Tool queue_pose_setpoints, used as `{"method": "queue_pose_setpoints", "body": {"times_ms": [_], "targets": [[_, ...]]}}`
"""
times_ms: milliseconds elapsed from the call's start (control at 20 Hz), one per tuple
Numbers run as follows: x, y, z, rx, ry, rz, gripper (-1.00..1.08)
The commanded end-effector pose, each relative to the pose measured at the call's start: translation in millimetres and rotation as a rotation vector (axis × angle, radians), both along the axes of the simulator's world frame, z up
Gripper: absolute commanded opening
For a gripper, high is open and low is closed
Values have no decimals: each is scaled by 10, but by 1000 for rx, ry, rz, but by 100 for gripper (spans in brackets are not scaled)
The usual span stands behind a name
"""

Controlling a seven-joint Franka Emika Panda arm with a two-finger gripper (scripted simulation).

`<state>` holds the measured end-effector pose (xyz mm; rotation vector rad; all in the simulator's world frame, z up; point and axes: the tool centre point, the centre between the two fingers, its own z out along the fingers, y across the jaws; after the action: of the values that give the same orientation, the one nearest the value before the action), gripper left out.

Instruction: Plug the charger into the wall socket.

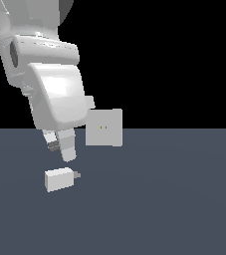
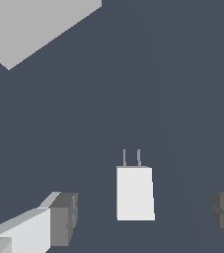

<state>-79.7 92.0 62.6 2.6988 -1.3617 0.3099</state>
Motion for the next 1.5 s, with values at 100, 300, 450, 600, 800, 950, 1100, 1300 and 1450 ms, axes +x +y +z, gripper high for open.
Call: {"method": "queue_pose_setpoints", "body": {"times_ms": [100, 300, 450, 600, 800, 950, 1100, 1300, 1450], "targets": [[0, 2, -5, 0, 0, -2, 100], [-2, 2, -75, 0, 0, -2, 100], [-6, 1, -188, 0, 0, -3, 100], [-9, -2, -336, 1, 0, -5, 100], [-6, 2, -467, 1, 0, -5, 100], [-3, 2, -506, 0, 0, -6, 100], [-3, 2, -509, 0, 0, -6, -100], [-3, 2, -509, 0, 0, -6, -100], [-3, 2, -509, 0, 0, -6, -100]]}}
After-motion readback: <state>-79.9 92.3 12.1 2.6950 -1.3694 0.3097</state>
